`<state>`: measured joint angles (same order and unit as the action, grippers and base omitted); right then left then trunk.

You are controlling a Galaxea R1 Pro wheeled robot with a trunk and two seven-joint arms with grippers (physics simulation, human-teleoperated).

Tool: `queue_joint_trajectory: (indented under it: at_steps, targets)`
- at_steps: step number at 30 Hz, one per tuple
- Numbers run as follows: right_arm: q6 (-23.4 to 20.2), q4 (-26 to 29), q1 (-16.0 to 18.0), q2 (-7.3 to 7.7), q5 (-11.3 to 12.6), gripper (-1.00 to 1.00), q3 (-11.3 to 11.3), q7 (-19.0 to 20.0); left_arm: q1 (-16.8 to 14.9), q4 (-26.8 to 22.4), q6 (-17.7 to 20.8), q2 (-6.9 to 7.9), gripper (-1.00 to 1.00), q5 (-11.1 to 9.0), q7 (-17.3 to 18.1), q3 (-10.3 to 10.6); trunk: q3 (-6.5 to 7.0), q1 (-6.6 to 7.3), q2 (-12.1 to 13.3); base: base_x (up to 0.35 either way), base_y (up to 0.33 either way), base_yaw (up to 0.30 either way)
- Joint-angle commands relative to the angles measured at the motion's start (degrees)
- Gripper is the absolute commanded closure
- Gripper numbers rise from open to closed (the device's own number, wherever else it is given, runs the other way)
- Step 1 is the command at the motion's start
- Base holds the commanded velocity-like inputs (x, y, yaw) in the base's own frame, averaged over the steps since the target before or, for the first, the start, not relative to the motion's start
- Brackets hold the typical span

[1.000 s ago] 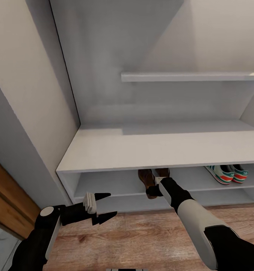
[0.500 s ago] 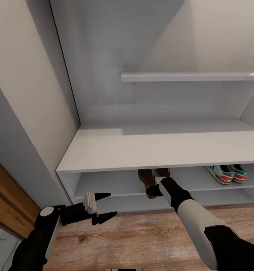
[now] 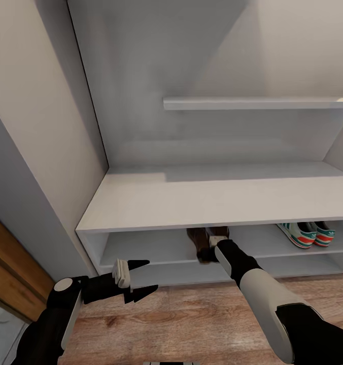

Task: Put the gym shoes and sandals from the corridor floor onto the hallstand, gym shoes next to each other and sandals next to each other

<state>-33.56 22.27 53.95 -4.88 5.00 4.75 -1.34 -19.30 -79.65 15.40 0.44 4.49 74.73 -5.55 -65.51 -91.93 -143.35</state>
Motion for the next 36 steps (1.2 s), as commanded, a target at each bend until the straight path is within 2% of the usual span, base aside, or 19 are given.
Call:
queue_joint_trajectory:
  at_steps: [1,6,14,22,31,36]
  targets:
    - [0.4,0.1,0.0,0.05,0.5,1.0,0.4,-0.2,0.0,-0.1,0.6,-0.01,-1.0,0.3,0.3,-0.1,-0.05,0.01,0.0,0.0,0.0,0.0]
    - [1.7,-0.2,0.0,0.11,0.5,1.0,0.4,-0.2,0.0,-0.1,0.6,0.0,-1.0,0.2,0.3,-0.1,-0.05,0.01,0.0,0.0,0.0,0.0]
    - [2.1,-4.0,0.0,0.37,0.5,1.0,0.4,-0.2,0.0,-0.1,0.6,-0.01,-1.0,0.2,0.3,-0.1,-0.05,0.01,0.0,0.0,0.0,0.0]
    - [5.6,-4.4,0.0,0.53,0.5,1.0,0.4,-0.2,0.0,-0.1,0.6,-0.01,-1.0,0.2,0.3,-0.1,-0.05,0.01,0.0,0.0,0.0,0.0]
    - [6.0,-4.4,0.0,0.57,0.5,1.0,0.4,-0.2,0.0,-0.1,0.6,-0.04,-1.0,0.3,0.3,-0.1,-0.05,0.01,0.0,0.001,0.0,0.0]
    - [6.0,-4.4,0.0,0.57,0.5,1.0,0.4,-0.2,0.0,-0.1,0.6,-0.06,-1.0,0.3,0.2,0.2,-0.05,0.01,0.0,0.16,0.0,0.0]
